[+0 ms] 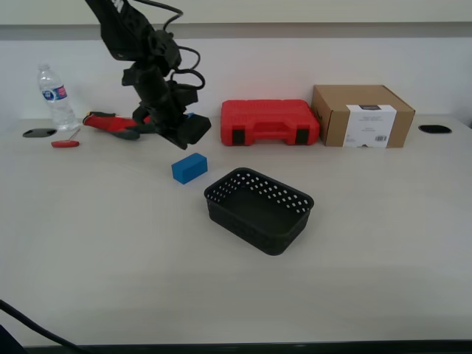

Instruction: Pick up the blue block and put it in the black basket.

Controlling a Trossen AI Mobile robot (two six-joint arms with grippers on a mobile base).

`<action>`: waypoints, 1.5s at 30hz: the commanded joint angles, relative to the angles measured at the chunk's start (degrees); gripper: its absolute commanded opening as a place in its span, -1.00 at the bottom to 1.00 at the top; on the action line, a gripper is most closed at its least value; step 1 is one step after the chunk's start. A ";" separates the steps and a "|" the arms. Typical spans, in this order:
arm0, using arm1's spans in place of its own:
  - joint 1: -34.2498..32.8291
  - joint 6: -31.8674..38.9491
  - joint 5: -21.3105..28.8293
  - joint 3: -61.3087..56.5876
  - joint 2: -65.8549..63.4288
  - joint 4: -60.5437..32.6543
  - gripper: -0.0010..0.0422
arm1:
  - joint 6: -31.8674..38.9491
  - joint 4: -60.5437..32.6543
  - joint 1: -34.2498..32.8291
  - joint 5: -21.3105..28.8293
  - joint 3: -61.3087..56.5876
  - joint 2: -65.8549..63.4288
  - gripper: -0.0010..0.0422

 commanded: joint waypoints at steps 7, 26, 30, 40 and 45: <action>0.00 0.02 0.00 0.07 0.00 0.07 -0.96 | 0.55 -7.69 -1.38 -3.61 8.81 5.77 0.16; -0.02 0.02 0.00 0.07 0.00 0.11 -0.96 | 0.98 -31.61 -1.70 -4.17 37.24 21.14 -0.94; 0.00 0.00 0.00 0.07 0.00 -0.09 -0.96 | 1.01 -39.80 -4.15 1.73 36.33 10.19 -0.96; 0.00 0.00 0.00 0.04 0.00 -1.16 -0.96 | 1.81 -23.47 -18.69 3.82 15.63 -0.79 -0.96; 0.00 0.02 0.00 0.04 0.00 -1.25 -0.96 | 1.20 -10.75 -22.97 0.04 2.95 -1.14 -0.96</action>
